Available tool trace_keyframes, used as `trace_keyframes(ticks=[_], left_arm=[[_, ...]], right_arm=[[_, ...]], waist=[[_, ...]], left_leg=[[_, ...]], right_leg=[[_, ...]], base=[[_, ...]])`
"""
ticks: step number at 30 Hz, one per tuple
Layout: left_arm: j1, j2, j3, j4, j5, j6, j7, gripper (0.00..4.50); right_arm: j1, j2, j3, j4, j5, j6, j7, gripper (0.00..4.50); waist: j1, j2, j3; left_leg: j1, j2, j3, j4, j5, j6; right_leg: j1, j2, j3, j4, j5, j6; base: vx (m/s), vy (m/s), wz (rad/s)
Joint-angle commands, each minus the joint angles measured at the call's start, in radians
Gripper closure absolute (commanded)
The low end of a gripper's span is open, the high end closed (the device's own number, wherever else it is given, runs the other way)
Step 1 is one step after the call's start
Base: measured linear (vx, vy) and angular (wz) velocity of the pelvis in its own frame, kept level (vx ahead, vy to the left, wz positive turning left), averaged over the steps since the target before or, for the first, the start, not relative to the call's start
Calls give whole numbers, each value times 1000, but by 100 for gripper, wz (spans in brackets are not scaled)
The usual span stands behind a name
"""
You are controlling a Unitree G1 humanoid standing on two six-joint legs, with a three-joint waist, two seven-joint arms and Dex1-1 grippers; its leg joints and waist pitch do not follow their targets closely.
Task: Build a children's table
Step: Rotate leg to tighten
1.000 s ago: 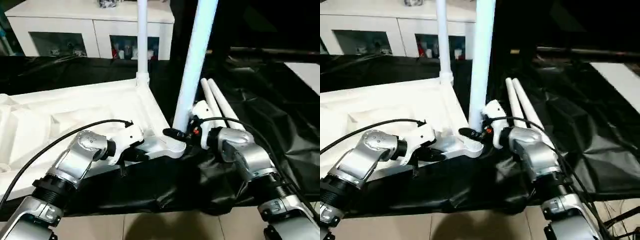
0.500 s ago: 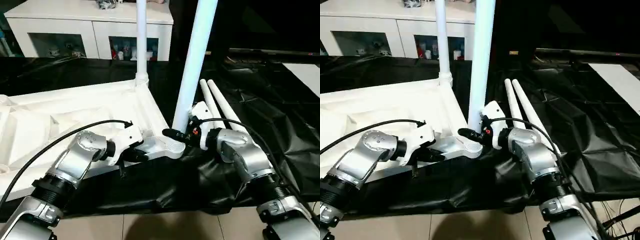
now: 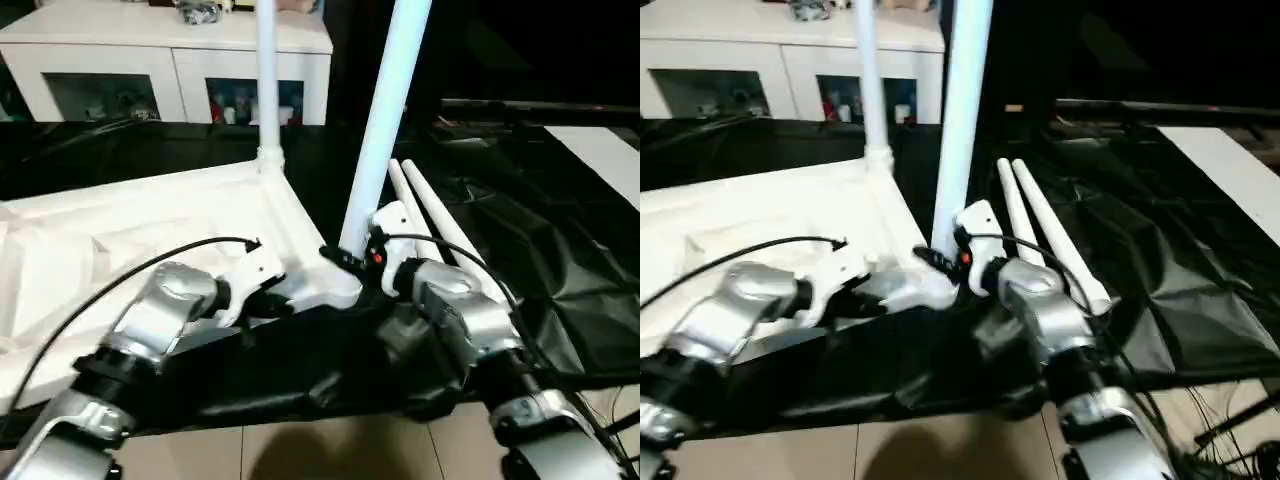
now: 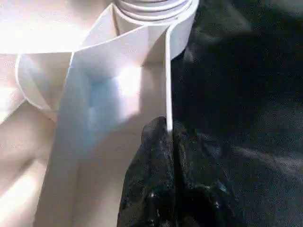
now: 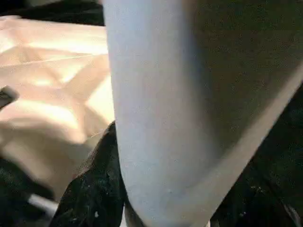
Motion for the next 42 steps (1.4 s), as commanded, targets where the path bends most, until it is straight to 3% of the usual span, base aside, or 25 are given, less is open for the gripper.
trace_keyframes(ticks=[1, 3, 4, 5, 6, 7, 8, 9, 10, 11, 12, 13, 14, 15, 16, 17, 18, 20, 22, 25, 32, 33, 35, 39, 42], left_arm=[[-6, -66, -22, 38, 18, 93, 80, 450], [-26, -131, -23, 41, 22, 149, 136, 450], [-32, -150, -25, 39, 21, 166, 148, 450], [-37, -164, -25, 38, 20, 177, 157, 450], [-55, -208, -30, 33, 23, 213, 189, 450], [-55, -208, -30, 33, 23, 213, 189, 450], [-67, -232, -32, 31, 24, 228, 204, 450], [-80, -252, -31, 27, 27, 248, 221, 450], [-88, -261, -28, 21, 27, 260, 230, 450], [-95, -266, -22, 14, 28, 275, 240, 450], [-96, -266, -19, 11, 28, 279, 243, 450], [-97, -264, -16, 8, 28, 283, 244, 450], [-95, -260, -15, 7, 29, 283, 245, 450], [-89, -245, -11, 7, 32, 275, 246, 450], [-85, -235, -10, 9, 36, 268, 246, 450], [-82, -227, -11, 9, 40, 263, 246, 450], [-76, -211, -10, 8, 45, 263, 250, 450], [-75, -205, -8, 6, 44, 264, 249, 450], [-74, -204, -5, 3, 45, 268, 250, 450], [-74, -200, -2, -2, 45, 273, 256, 450], [-77, -175, 15, 8, 32, 216, 251, 450], [-77, -173, 15, 8, 31, 215, 248, 450], [-78, -158, 13, 6, 28, 206, 231, 450], [-73, -130, 8, -14, 21, 182, 197, 450], [-66, -105, 0, -37, 14, 160, 162, 450]], right_arm=[[49, -9, -44, 215, -55, 75, -135, 264], [21, 18, -60, 256, -38, 84, -169, 264], [13, 25, -63, 267, -34, 87, -178, 264], [6, 29, -63, 278, -34, 86, -186, 264], [-16, 45, -64, 314, -32, 80, -215, 264], [-16, 45, -64, 314, -32, 80, -215, 264], [-29, 56, -68, 335, -27, 77, -229, 264], [-46, 68, -77, 360, -21, 75, -244, 264], [-60, 77, -84, 378, -17, 72, -252, 264], [-78, 87, -95, 404, -19, 65, -260, 264], [-84, 90, -98, 411, -19, 62, -262, 264], [-90, 93, -102, 419, -19, 59, -263, 264], [-94, 95, -103, 424, -21, 57, -264, 264], [-103, 98, -107, 436, -24, 51, -265, 264], [-108, 100, -110, 442, -26, 49, -265, 264], [-110, 100, -111, 445, -27, 48, -265, 264], [-116, 101, -113, 456, -33, 42, -260, 264], [-118, 101, -113, 460, -35, 40, -257, 264], [-124, 102, -115, 471, -38, 35, -254, 264], [-141, 105, -120, 501, -49, 17, -244, 264], [-163, 105, -114, 495, -60, -42, -173, 264], [-164, 105, -115, 493, -58, -46, -169, 229], [-173, 102, -121, 483, -52, -64, -148, 229], [-189, 94, -135, 473, -50, -88, -103, 181], [-192, 86, -140, 454, -45, -91, -64, 142]], waist=[[-22, 25, -1], [-28, 34, 9], [-26, 39, 8], [-13, 47, 8], [47, 51, 5], [67, 5, -2], [48, -56, -2], [48, -59, 12], [52, -40, 12], [64, 2, -23], [47, -9, -11], [43, 4, -21], [40, 0, -23], [34, 0, -7], [28, -1, 0], [25, 0, -3], [21, -15, -7], [24, -12, -15], [28, -11, -16], [27, -10, -11], [25, -11, -12], [24, -10, -15], [26, -8, -16], [28, -6, -23], [30, -5, -31]], left_leg=[[42, 33, -35, -100, -864, -59], [50, 39, -33, -117, -927, -56], [26, 47, -32, -140, -948, -51], [0, 58, -24, -170, -973, -55], [-66, 80, 18, -242, -1019, -57], [-12, 58, 64, -207, -860, -17], [67, 20, 53, -57, -676, -15], [77, -17, 1, 114, -244, 33], [-68, -9, -49, 56, -122, 20], [6, 32, -41, -35, -201, -53], [1, 32, -38, -52, -277, -45], [13, 32, -27, -65, -336, -41], [18, 31, -18, -66, -354, -26], [13, 30, -16, -76, -450, -13], [16, 26, -23, -76, -564, -24], [29, 25, -31, -74, -627, -31], [17, 23, -34, -79, -607, -23], [10, 25, -32, -85, -541, -14], [1, 31, -22, -89, -416, -2], [3, 32, -16, -89, -424, -6], [4, 33, -16, -90, -449, -6], [4, 34, -15, -90, -441, -6], [5, 35, -13, -89, -435, -5], [4, 40, -3, -86, -358, -5], [1, 42, 8, -80, -251, 29]], right_leg=[[-24, -42, -5, -107, -654, -58], [-15, -28, -30, -112, -627, -55], [22, -27, -41, -80, -571, -57], [48, -22, -33, -27, -503, -71], [100, -11, -11, 127, -307, -93], [41, -21, 52, 107, -442, -67], [-58, -57, 74, -37, -804, -8], [-109, -155, 107, -168, -1218, -33], [51, -179, 89, -81, -993, -64], [20, -96, 52, -49, -607, -110], [6, -59, 45, -17, -438, -132], [13, -44, 48, -6, -244, -179], [13, -45, 50, -13, -217, -199], [8, -51, 48, -31, -342, -198], [-1, -58, 42, -52, -560, -144], [-14, -66, 39, -69, -669, -98], [-3, -69, 38, -72, -671, -75], [5, -73, 43, -69, -616, -79], [10, -70, 48, -60, -472, -124], [6, -71, 49, -59, -485, -147], [3, -74, 49, -65, -535, -130], [4, -73, 49, -63, -519, -133], [4, -74, 50, -62, -505, -139], [10, -75, 53, -52, -394, -186], [20, -68, 48, -34, -252, -235]], base=[[0, 0, 0], [0, 0, 0], [-66, 20, 0], [-95, -26, 16], [-95, -26, 16], [-35, -120, 28], [-1, -104, -12], [-1, -104, -12], [44, 24, -42], [0, 0, 0], [0, 0, 0], [-57, -30, 20], [-51, -26, 9], [-51, -26, 9], [-50, -5, -3], [0, 0, 0], [0, 0, 0], [0, 0, 0], [0, 0, 0], [0, 0, 0], [0, 0, 0], [0, 0, 0], [0, 0, 0], [0, 0, 0], [0, 0, 0]])
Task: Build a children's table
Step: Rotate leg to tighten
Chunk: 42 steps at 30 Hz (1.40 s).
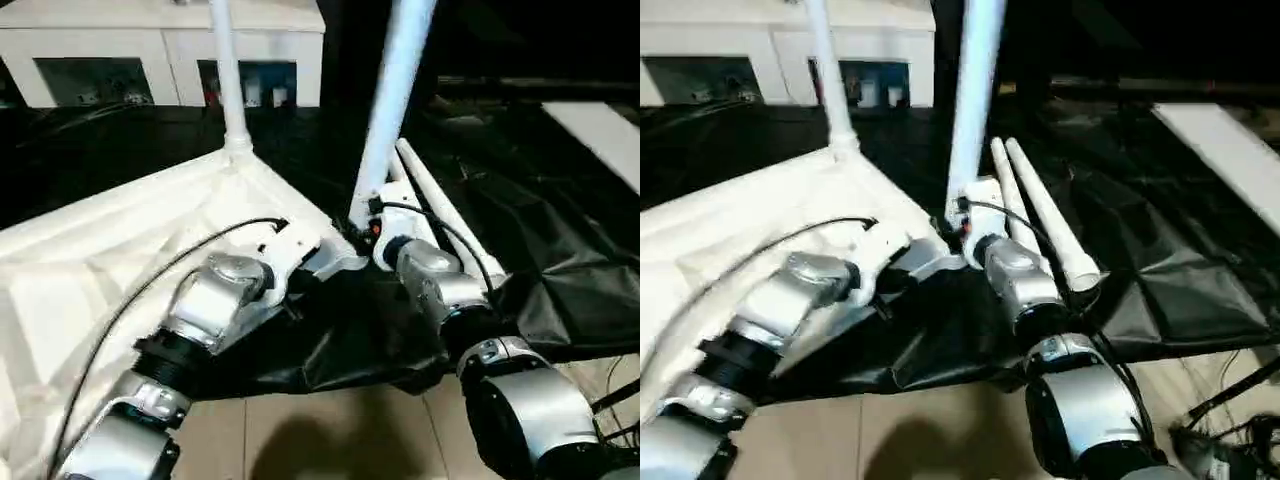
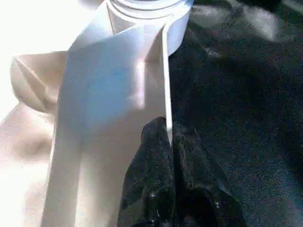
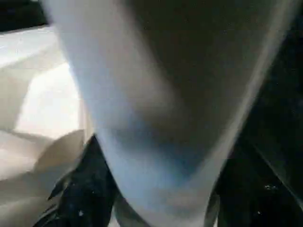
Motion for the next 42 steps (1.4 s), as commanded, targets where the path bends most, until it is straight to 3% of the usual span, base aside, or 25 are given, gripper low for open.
trace_keyframes(ticks=[1, 2, 3, 4, 5, 7, 8, 9, 15, 17, 18, 19, 21, 22, 27, 30, 42], left_arm=[[11, 15, -18, -15, 0, -18, -24, 450], [13, 24, -22, -21, -2, -22, -36, 450], [17, 38, -28, -30, -5, -33, -53, 450], [17, 38, -28, -30, -5, -33, -53, 450], [20, 52, -30, -37, -10, -48, -68, 450], [21, 60, -29, -39, -12, -52, -76, 450], [22, 70, -31, -41, -11, -62, -87, 450], [26, 89, -35, -43, -14, -96, -112, 450], [37, 144, -35, -36, -26, -165, -187, 450], [37, 167, -32, -23, -27, -204, -212, 450], [37, 177, -30, -16, -31, -235, -228, 450], [35, 183, -25, -7, -39, -259, -243, 450], [30, 195, -13, 13, -63, -329, -288, 450], [27, 200, -11, 18, -68, -332, -301, 450], [31, 221, -21, 23, -83, -374, -368, 450], [40, 231, -28, 13, -91, -378, -394, 450], [63, 243, -36, -16, -109, -394, -451, 450]], right_arm=[[32, 5, 10, 44, -4, 52, 35, 142], [33, 2, 13, 37, -5, 49, 45, 138], [34, -3, 14, 26, -6, 52, 58, 118], [34, -3, 14, 26, -6, 52, 58, 106], [36, -11, 18, 15, -9, 51, 70, 99], [37, -16, 20, 8, -10, 49, 78, 85], [41, -23, 23, -5, -11, 46, 94, 73], [47, -33, 28, -23, -18, 28, 122, 57], [111, -78, 48, -187, 21, 45, 293, 57], [143, -105, 67, -258, 25, 51, 344, 57], [159, -118, 76, -291, 25, 51, 365, 57], [175, -133, 85, -324, 25, 49, 387, 57], [223, -173, 114, -406, 22, 41, 452, 57], [247, -191, 127, -442, 21, 44, 484, 57], [327, -240, 169, -555, 5, 36, 564, 57], [339, -239, 173, -567, -1, 35, 555, 57], [325, -219, 176, -538, -19, 39, 508, 57]], waist=[[5, 13, -38], [4, 15, -38], [6, 16, -53], [6, 15, -57], [5, 14, -61], [7, 20, -69], [7, 19, -68], [8, 18, -71], [15, 17, -70], [16, 25, -71], [17, 21, -68], [16, 30, -68], [18, 29, -65], [20, 33, -66], [28, 33, -67], [27, 34, -69], [31, 32, -69]], left_leg=[[-8, 43, 3, -75, -223, 51], [-7, 44, 5, -74, -238, 48], [-11, 44, 9, -65, -158, 45], [-12, 43, 10, -60, -108, 52], [-20, 37, 13, -49, 6, 80], [-20, 33, 20, -36, 80, 114], [-17, 33, 23, -35, 84, 126], [-19, 32, 24, -30, 93, 154], [-20, 39, 24, -27, 51, 167], [-20, 39, 24, -24, 49, 156], [-20, 38, 24, -24, 31, 152], [-18, 40, 24, -24, -8, 127], [-18, 38, 25, -25, -38, 118], [-17, 38, 23, -26, -52, 104], [-18, 37, 23, -23, -65, 81], [-20, 35, 22, -21, -43, 87], [-20, 35, 21, -17, -31, 90]], right_leg=[[26, -56, 44, -74, -265, -205], [24, -56, 44, -74, -280, -210], [35, -55, 44, -58, -169, -231], [38, -52, 43, -48, -95, -243], [43, -45, 41, -30, 61, -270], [45, -41, 39, -17, 206, -301], [43, -41, 39, -17, 231, -308], [49, -43, 39, -12, 271, -322], [49, -42, 40, -10, 216, -314], [47, -41, 41, -7, 212, -317], [46, -38, 40, -11, 195, -312], [45, -40, 42, -12, 158, -308], [46, -36, 42, -17, 128, -297], [46, -37, 43, -14, 117, -293], [47, -36, 45, -14, 107, -289], [46, -34, 44, -8, 147, -296], [47, -35, 44, -3, 154, -302]], base=[[0, 0, 0], [61, -28, 4], [61, -28, 4], [69, -19, 1], [59, -7, -3], [55, -4, -3], [0, 0, 0], [0, 0, 0], [0, 0, 0], [0, 0, 0], [0, 0, 0], [0, 0, 0], [0, 0, 0], [0, 0, 0], [0, 0, 0], [0, 0, 0], [0, 0, 0]])
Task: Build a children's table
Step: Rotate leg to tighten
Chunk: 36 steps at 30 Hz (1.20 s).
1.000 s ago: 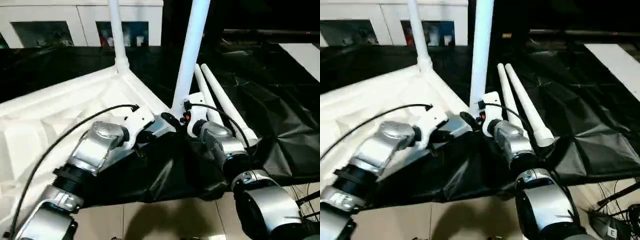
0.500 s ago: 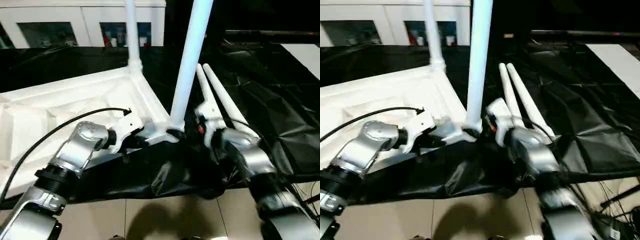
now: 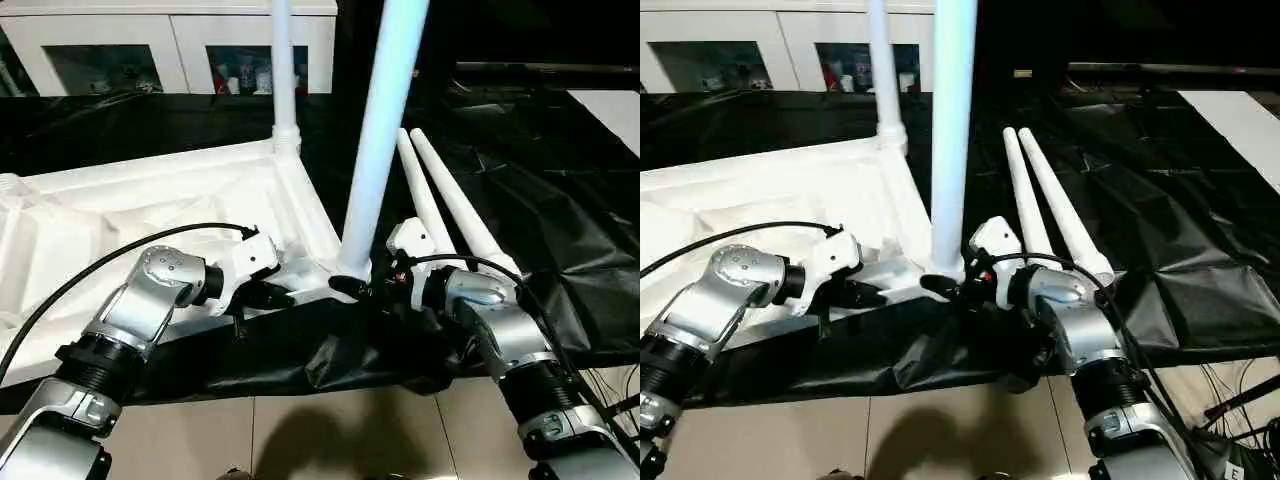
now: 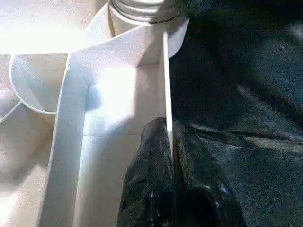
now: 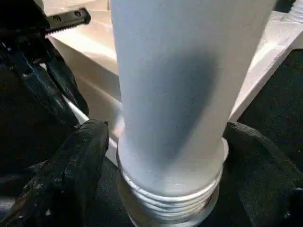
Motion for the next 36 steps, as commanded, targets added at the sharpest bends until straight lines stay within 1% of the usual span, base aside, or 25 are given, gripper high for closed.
trace_keyframes(ticks=[1, 3, 5, 7, 10, 12, 15, 18, 23, 25, 27, 29, 32, 33, 34, 35, 36], left_arm=[[4, 1, -19, -38, -24, -20, -35, 450], [4, 3, -19, -37, -23, -20, -35, 450], [5, 6, -18, -34, -20, -22, -35, 450], [6, 7, -17, -33, -18, -23, -36, 450], [7, 7, -16, -32, -16, -20, -40, 450], [7, 7, -15, -30, -14, -20, -43, 450], [6, 7, -15, -29, -13, -20, -45, 450], [6, 9, -16, -27, -11, -19, -50, 450], [10, 17, -21, -24, -10, -19, -60, 450], [12, 21, -22, -26, -12, -16, -68, 450], [13, 22, -22, -26, -13, -15, -70, 450], [12, 16, -18, -20, -14, -5, -58, 450], [2, -17, -11, 2, -1, 24, 3, 450], [-6, -39, -10, 14, 9, 45, 39, 450], [-6, -39, -10, 14, 9, 45, 39, 450], [-14, -58, -10, 27, 17, 57, 70, 450], [-14, -58, -10, 27, 17, 57, 70, 450]], right_arm=[[-10, 1, 0, 4, -7, 5, -6, 57], [-12, 2, -1, 7, -5, 6, -6, 57], [-16, 2, -2, 12, -6, 6, -7, 85], [-17, 1, -3, 14, -7, 6, -8, 95], [-19, 1, -4, 17, -1, 8, -8, 130], [-18, 2, -4, 21, -1, 8, -6, 139], [-17, 3, -4, 23, -3, 7, -5, 168], [-14, 4, -3, 25, -2, 8, -1, 175], [-9, 5, -2, 32, -1, 8, 3, 178], [-4, 6, -1, 37, -1, 14, 3, 178], [0, 8, -1, 39, -1, 19, 1, 178], [4, 20, -10, 64, -2, 41, -31, 178], [2, 50, -26, 129, -23, 69, -129, 178], [-2, 71, -35, 156, -29, 85, -181, 178], [-2, 71, -35, 156, -29, 85, -181, 178], [-8, 88, -43, 179, -32, 98, -223, 178], [-8, 88, -43, 179, -32, 98, -223, 178]], waist=[[1, 12, -76], [2, 12, -76], [2, 12, -76], [1, 11, -75], [1, 13, -74], [1, 14, -73], [0, 14, -72], [0, 15, -73], [-1, 14, -74], [-1, 12, -73], [-1, 14, -72], [-2, 13, -71], [-5, 14, -65], [-7, 15, -60], [-9, 15, -54], [-11, 13, -45], [-10, 15, -45]], left_leg=[[7, 12, 5, -51, -51, 86], [7, 11, 5, -50, -52, 87], [6, 11, 5, -49, -53, 88], [5, 11, 5, -49, -59, 86], [5, 12, 4, -48, -74, 80], [6, 12, 4, -49, -84, 76], [5, 12, 3, -50, -103, 66], [6, 12, 3, -49, -103, 62], [4, 10, 2, -47, -87, 72], [3, 10, 3, -47, -90, 73], [5, 11, 3, -48, -97, 71], [4, 11, 3, -49, -98, 69], [5, 12, 2, -54, -131, 55], [9, 13, 3, -57, -172, 39], [12, 13, 3, -61, -213, 24], [16, 12, 2, -67, -268, 7], [20, 12, 0, -68, -292, -1]], right_leg=[[77, -46, 43, -40, 150, -295], [78, -46, 43, -39, 149, -295], [78, -47, 43, -38, 143, -293], [78, -47, 43, -39, 134, -293], [77, -47, 43, -40, 115, -290], [76, -47, 43, -40, 104, -289], [76, -48, 44, -42, 73, -283], [76, -47, 44, -41, 76, -282], [77, -46, 43, -38, 105, -287], [77, -46, 44, -39, 97, -287], [76, -47, 43, -40, 83, -285], [75, -46, 44, -41, 78, -285], [71, -47, 43, -47, 18, -279], [70, -49, 43, -54, -52, -268], [68, -51, 44, -64, -135, -253], [65, -51, 44, -75, -246, -227], [64, -54, 44, -79, -296, -212]], base=[[0, 0, 0], [0, 0, 0], [0, 0, 0], [0, 0, 0], [0, 0, 0], [0, 0, 0], [0, 0, 0], [0, 0, 0], [0, 0, 0], [0, 0, 0], [0, 0, 0], [0, 0, 0], [0, 0, 0], [0, 0, 0], [0, 0, 0], [0, 0, 0], [0, 0, 0]])
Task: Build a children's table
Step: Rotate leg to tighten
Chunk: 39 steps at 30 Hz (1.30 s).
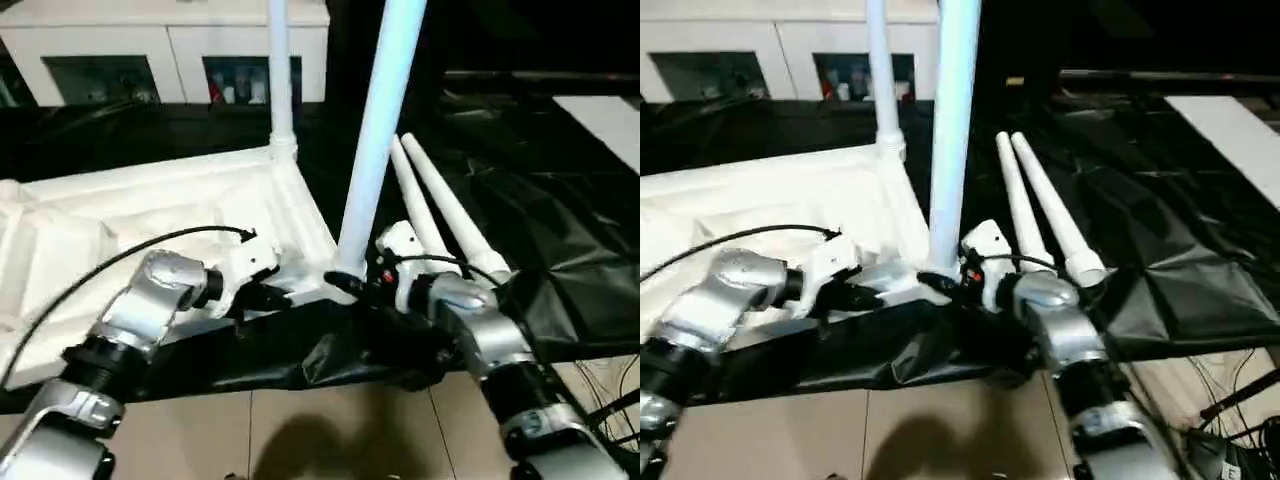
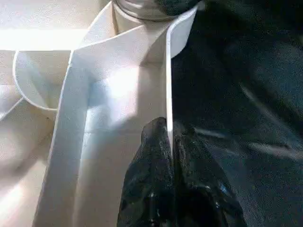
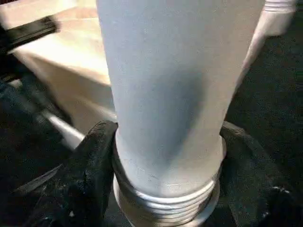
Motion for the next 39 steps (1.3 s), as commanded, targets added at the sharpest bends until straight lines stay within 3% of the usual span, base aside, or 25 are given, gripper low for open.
trace_keyframes(ticks=[1, 3, 6, 7, 9, 11, 14, 22, 24, 29, 32, 33, 35, 37, 39], left_arm=[[-27, -56, -15, 19, 9, 33, 47, 450], [-65, -129, -5, 83, 28, 83, 156, 450], [-113, -221, 22, 152, 33, 151, 287, 450], [-113, -221, 22, 152, 33, 151, 287, 450], [-153, -298, 37, 191, 35, 198, 378, 450], [-169, -326, 37, 200, 41, 208, 411, 450], [-174, -326, 37, 204, 48, 202, 417, 450], [-177, -288, 34, 224, 64, 168, 390, 450], [-171, -273, 26, 217, 64, 153, 369, 450], [-149, -234, 17, 184, 57, 112, 308, 450], [-111, -174, 4, 117, 34, 93, 199, 450], [-111, -174, 4, 117, 34, 93, 199, 450], [-79, -128, -6, 70, 10, 59, 104, 450], [-58, -95, -14, 38, -5, 23, 38, 450], [-39, -60, -21, 6, -23, 20, -23, 450]], right_arm=[[-3, 32, -22, 117, -31, 80, -140, 178], [-41, 88, -48, 195, -35, 94, -277, 178], [-96, 151, -97, 287, -15, 94, -436, 178], [-96, 151, -97, 287, -15, 94, -436, 178], [-154, 201, -149, 363, 25, 86, -556, 178], [-184, 219, -163, 394, 34, 72, -592, 178], [-203, 226, -176, 410, 36, 63, -595, 178], [-246, 232, -192, 449, 28, -14, -508, 178], [-255, 231, -208, 442, 47, -39, -460, 122], [-248, 200, -193, 393, 40, -58, -386, 73], [-196, 135, -138, 278, 18, -56, -248, 54], [-196, 135, -138, 278, 18, -56, -248, 54], [-146, 73, -86, 185, 0, -29, -127, 24], [-110, 21, -43, 125, -16, -23, -43, 24], [-81, -27, -13, 76, -18, -25, 26, 24]], waist=[[-1, 13, -46], [-2, 14, -47], [-8, 15, -45], [-9, 14, -45], [-6, 10, -45], [-8, 12, -44], [-6, 11, -45], [-8, 10, -43], [-10, 11, -44], [-10, 8, -46], [-9, 8, -49], [-7, 9, -52], [-3, 8, -57], [1, 12, -66], [5, 11, -72]], left_leg=[[4, 13, -1, -80, -305, -2], [12, 9, -2, -79, -310, -19], [9, 8, -2, -81, -319, -23], [9, 7, -3, -81, -324, -23], [13, 7, -4, -81, -344, -11], [12, 6, -5, -83, -363, -9], [3, 6, -7, -87, -360, 2], [1, 6, -8, -90, -372, 11], [0, 7, -7, -91, -366, 14], [-7, 9, -6, -92, -325, 28], [-13, 13, 1, -88, -241, 55], [-11, 14, 1, -87, -228, 58], [-10, 14, 5, -80, -165, 71], [-20, 12, 3, -69, -23, 112], [-19, 7, 7, -56, 49, 148]], right_leg=[[45, -55, 44, -95, -345, -195], [37, -53, 44, -102, -380, -178], [33, -52, 44, -103, -389, -170], [33, -51, 42, -105, -399, -168], [29, -52, 40, -112, -417, -154], [27, -51, 36, -116, -428, -141], [31, -52, 34, -118, -415, -127], [27, -55, 35, -121, -430, -128], [27, -55, 36, -120, -421, -133], [35, -56, 38, -114, -362, -157], [39, -55, 41, -104, -252, -192], [40, -55, 40, -101, -235, -198], [44, -53, 41, -93, -148, -221], [53, -47, 38, -65, 77, -259], [54, -42, 39, -49, 234, -290]], base=[[0, 0, 0], [0, 0, 0], [0, 0, 0], [0, 0, 0], [-25, 7, 1], [0, 0, 0], [0, 0, 0], [0, 0, 0], [0, 0, 0], [0, 0, 0], [0, 0, 0], [51, -23, 4], [67, -24, 6], [66, -5, 0], [59, 11, 0]])
